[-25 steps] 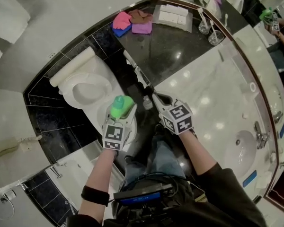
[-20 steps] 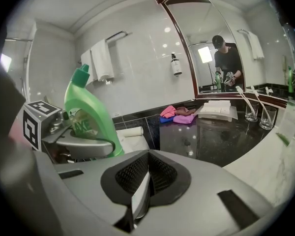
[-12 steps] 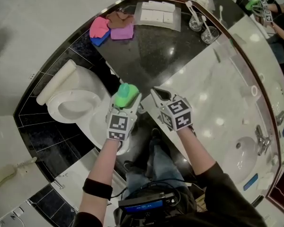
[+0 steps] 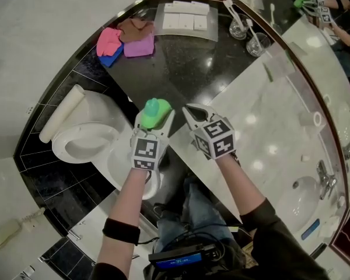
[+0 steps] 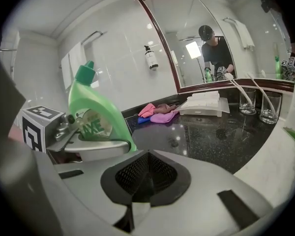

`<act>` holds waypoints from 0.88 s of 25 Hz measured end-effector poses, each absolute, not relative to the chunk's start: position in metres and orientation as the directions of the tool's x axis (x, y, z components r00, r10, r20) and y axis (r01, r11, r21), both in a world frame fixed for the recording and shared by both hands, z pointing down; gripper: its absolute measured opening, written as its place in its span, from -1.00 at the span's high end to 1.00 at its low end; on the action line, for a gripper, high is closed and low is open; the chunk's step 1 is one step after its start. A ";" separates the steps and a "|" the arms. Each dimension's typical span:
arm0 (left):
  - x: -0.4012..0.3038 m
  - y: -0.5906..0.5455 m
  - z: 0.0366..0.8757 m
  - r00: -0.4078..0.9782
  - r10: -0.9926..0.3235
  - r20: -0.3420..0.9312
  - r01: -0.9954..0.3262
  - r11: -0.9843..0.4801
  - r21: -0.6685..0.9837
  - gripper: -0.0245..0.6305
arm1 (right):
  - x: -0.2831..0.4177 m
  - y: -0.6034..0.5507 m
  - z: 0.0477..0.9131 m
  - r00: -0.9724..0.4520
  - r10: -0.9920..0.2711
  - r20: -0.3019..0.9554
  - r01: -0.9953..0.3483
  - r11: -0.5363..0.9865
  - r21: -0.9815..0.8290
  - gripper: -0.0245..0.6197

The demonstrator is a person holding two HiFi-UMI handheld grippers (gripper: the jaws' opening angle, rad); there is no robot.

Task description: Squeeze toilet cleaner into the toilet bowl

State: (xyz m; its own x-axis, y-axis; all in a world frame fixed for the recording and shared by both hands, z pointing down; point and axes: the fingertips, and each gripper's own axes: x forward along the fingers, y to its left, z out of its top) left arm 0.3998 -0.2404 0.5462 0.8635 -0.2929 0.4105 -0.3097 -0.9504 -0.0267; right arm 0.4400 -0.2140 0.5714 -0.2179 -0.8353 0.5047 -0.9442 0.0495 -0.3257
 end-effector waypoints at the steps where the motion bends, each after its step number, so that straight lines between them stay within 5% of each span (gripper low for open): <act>1: 0.403 -0.243 0.548 0.864 -0.292 0.410 -0.309 -0.951 -0.028 0.32 | 0.443 -0.216 0.574 -0.218 -0.835 0.505 -0.944 0.049 -0.327 0.92; 22: 0.424 -0.252 0.575 0.869 -0.278 0.409 -0.296 -0.955 -0.021 0.27 | 0.461 -0.218 0.599 -0.245 -0.826 0.507 -0.932 0.057 -0.357 0.92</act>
State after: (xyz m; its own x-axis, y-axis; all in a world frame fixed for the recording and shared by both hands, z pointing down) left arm 0.4243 -0.2517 0.5751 0.8688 -0.2785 0.4094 -0.2960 -0.9549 -0.0213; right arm 0.4607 -0.2175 0.5995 -0.2453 -0.8261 0.5074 -0.9322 0.0573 -0.3575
